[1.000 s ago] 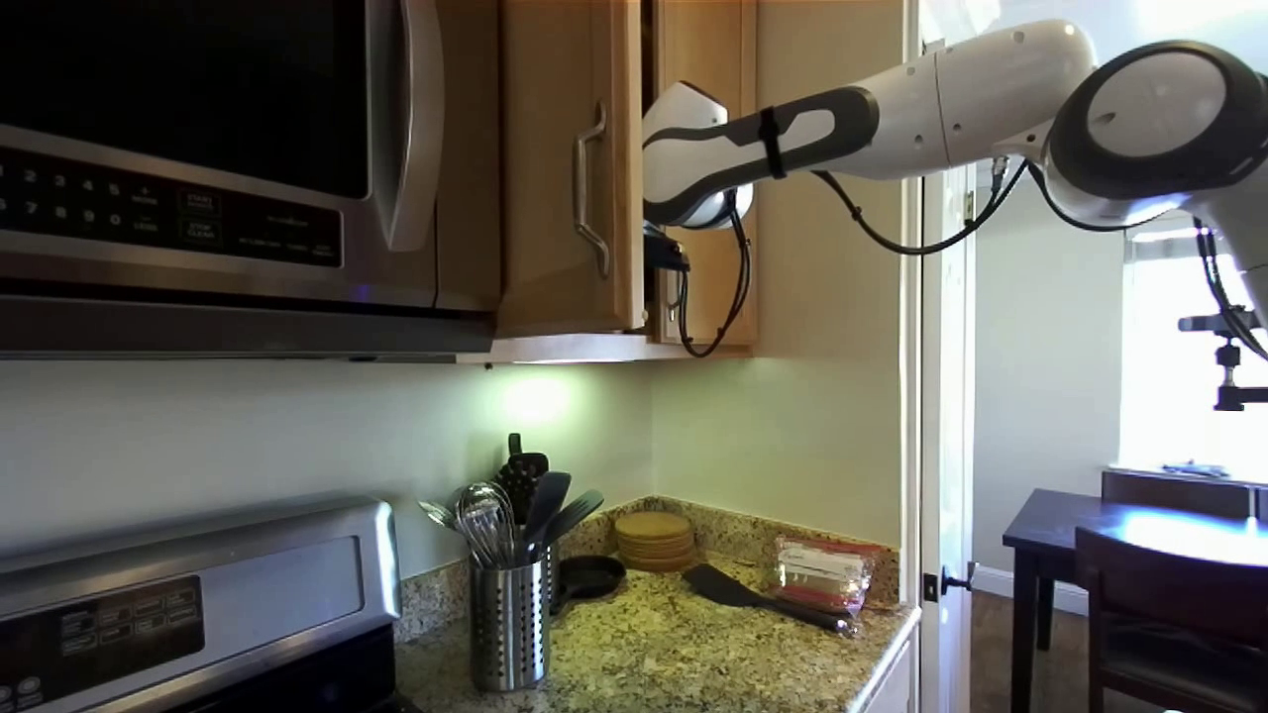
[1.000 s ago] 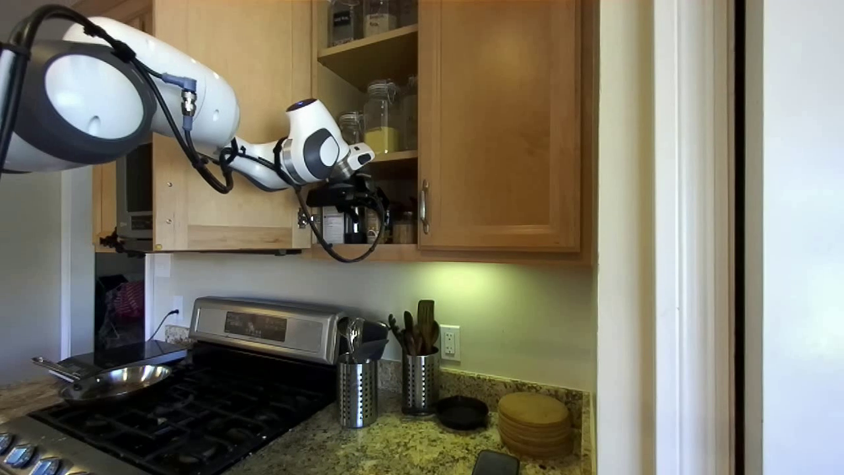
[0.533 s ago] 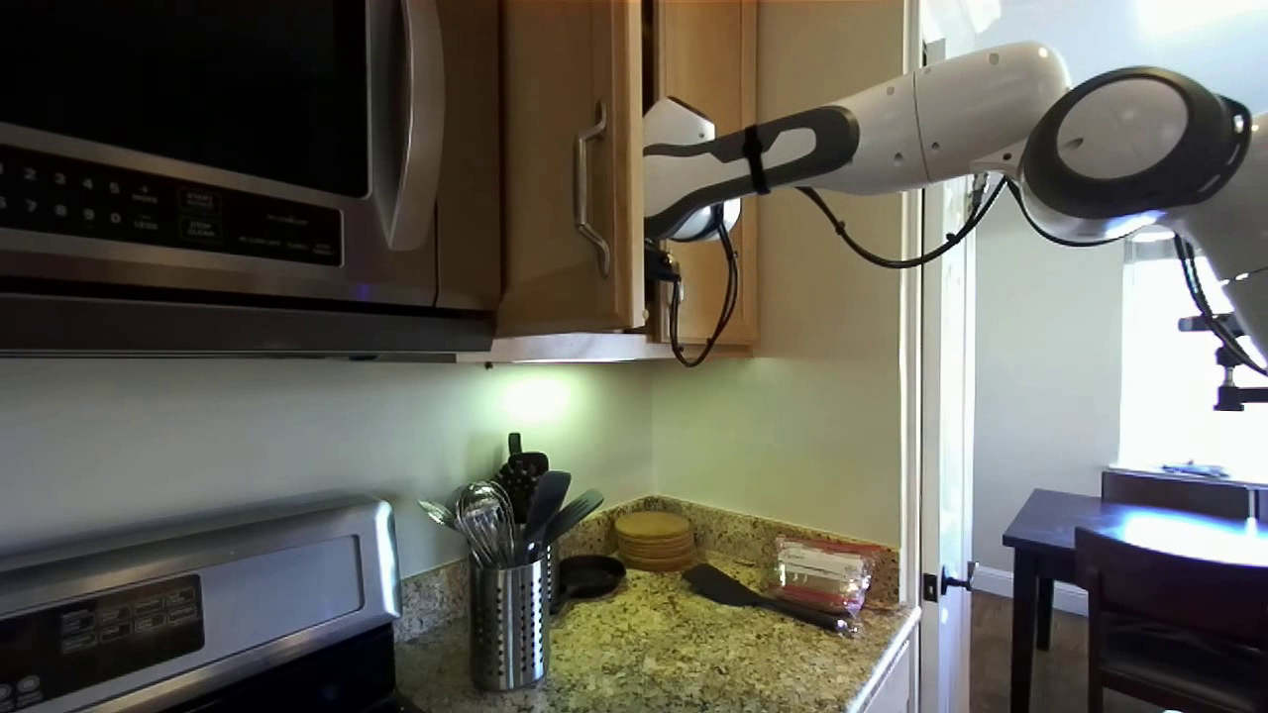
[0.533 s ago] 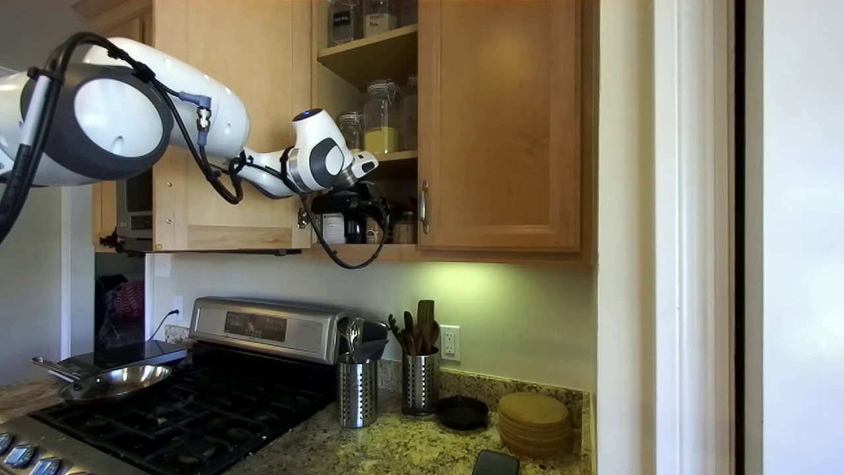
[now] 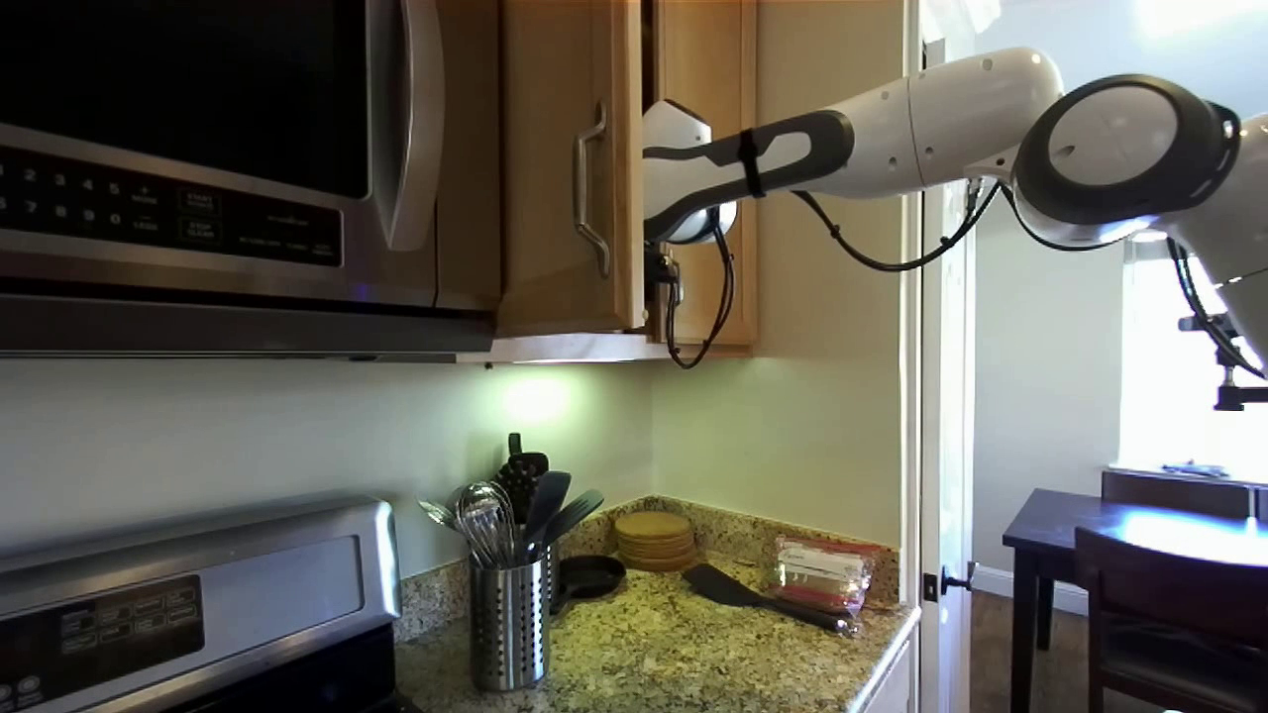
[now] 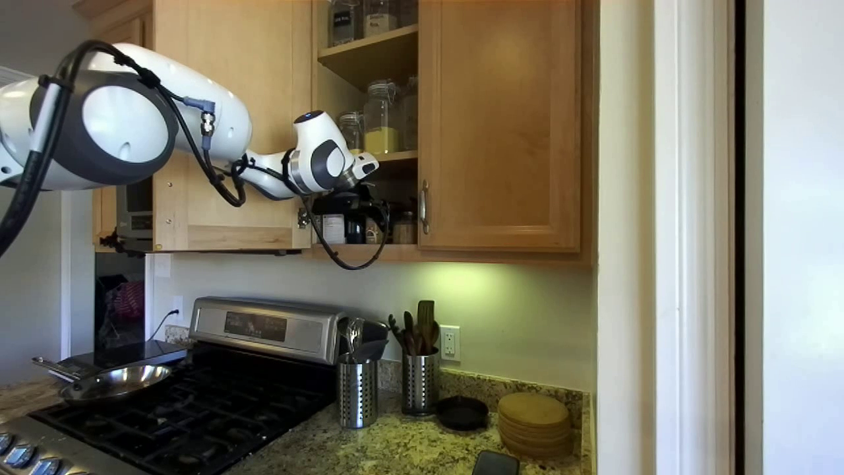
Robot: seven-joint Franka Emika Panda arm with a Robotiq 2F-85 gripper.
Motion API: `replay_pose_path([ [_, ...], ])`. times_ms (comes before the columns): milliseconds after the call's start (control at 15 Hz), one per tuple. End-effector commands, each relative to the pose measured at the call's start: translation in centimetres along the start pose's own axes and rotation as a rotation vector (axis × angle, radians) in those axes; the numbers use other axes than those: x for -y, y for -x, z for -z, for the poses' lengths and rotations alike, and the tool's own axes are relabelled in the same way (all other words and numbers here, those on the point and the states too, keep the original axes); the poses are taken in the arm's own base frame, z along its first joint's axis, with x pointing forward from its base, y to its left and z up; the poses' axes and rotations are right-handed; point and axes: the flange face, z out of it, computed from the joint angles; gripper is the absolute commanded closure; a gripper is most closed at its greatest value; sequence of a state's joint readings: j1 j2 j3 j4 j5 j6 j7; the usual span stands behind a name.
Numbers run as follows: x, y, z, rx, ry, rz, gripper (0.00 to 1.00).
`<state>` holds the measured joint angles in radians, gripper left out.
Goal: Open the top left door of the cabinet, pick up the spice bottle and put it on the countertop.
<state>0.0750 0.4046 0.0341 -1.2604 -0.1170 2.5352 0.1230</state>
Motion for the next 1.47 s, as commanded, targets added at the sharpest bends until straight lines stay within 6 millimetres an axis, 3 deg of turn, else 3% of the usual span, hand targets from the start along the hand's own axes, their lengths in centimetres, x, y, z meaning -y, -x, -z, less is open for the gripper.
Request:
replay_pose_path([
  [0,0.4,-0.7,2.4,-0.011,0.011,0.013,0.73],
  [600,1.4,-1.7,8.3,-0.070,0.005,0.041,0.73],
  [867,1.1,0.0,9.3,-0.050,0.027,0.057,0.73],
  [1400,0.9,5.2,10.8,0.042,0.045,0.071,0.73],
])
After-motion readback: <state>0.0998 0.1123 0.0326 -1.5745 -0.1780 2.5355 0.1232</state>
